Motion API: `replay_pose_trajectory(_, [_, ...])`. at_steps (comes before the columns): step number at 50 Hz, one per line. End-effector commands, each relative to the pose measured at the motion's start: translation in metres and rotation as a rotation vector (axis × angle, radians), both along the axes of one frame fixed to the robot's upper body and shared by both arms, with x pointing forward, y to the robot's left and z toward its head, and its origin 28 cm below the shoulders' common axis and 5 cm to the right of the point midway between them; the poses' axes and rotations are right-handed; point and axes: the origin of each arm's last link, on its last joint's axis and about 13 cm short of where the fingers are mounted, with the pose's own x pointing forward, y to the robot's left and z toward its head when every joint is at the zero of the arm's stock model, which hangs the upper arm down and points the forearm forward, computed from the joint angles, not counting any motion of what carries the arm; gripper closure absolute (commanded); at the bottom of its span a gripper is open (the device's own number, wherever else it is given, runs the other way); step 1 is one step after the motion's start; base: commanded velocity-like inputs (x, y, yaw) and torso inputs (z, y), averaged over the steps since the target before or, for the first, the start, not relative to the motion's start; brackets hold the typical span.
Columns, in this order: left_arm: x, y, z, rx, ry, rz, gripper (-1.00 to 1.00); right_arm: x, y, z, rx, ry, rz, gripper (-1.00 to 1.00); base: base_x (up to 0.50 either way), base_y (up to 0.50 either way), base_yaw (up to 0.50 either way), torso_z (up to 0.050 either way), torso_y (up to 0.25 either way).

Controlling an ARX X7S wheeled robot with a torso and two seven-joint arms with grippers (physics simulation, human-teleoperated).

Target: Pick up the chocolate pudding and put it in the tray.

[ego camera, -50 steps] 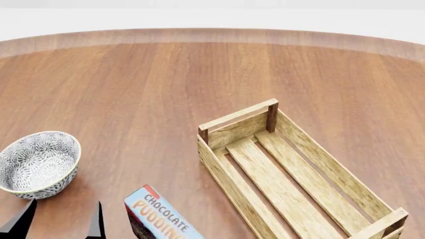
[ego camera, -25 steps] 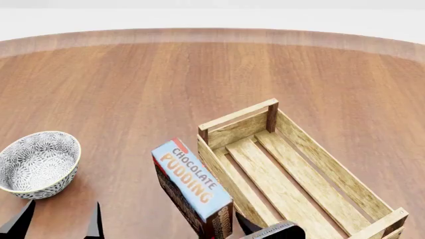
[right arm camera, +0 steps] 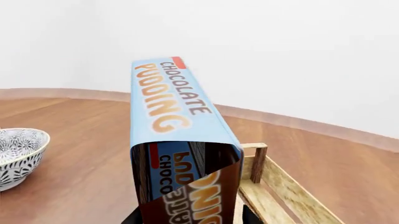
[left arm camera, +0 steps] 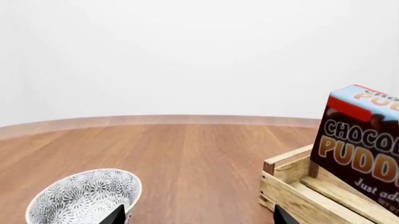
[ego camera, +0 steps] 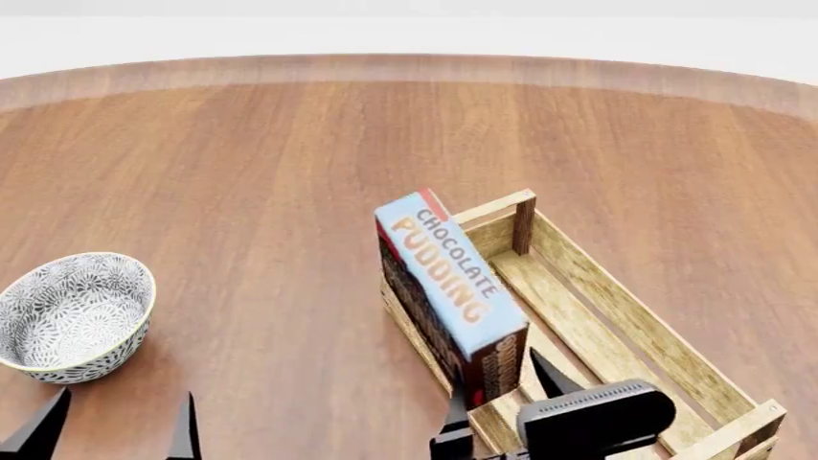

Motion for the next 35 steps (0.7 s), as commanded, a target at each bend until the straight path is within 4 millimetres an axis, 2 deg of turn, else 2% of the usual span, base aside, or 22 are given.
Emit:
replay_pose_trajectory(1, [0.000, -0.001, -0.002, 0.000, 0.004, -0.001, -1.00, 0.004, -0.013, 0.004, -0.022, -0.038, -0.077, 1.00, 0.00, 0.00, 0.00, 0.000, 0.000])
replay_pose_trajectory(7, [0.000, 0.000, -0.002, 0.000, 0.005, -0.001, -1.00, 0.005, -0.021, -0.001, -0.018, -0.047, -0.156, 1.00, 0.00, 0.00, 0.00, 0.000, 0.000])
replay_pose_trajectory(35, [0.001, -0.001, -0.002, 0.003, 0.005, -0.003, -1.00, 0.011, -0.041, -0.025, 0.007, -0.026, -0.312, 1.00, 0.00, 0.00, 0.00, 0.000, 0.000])
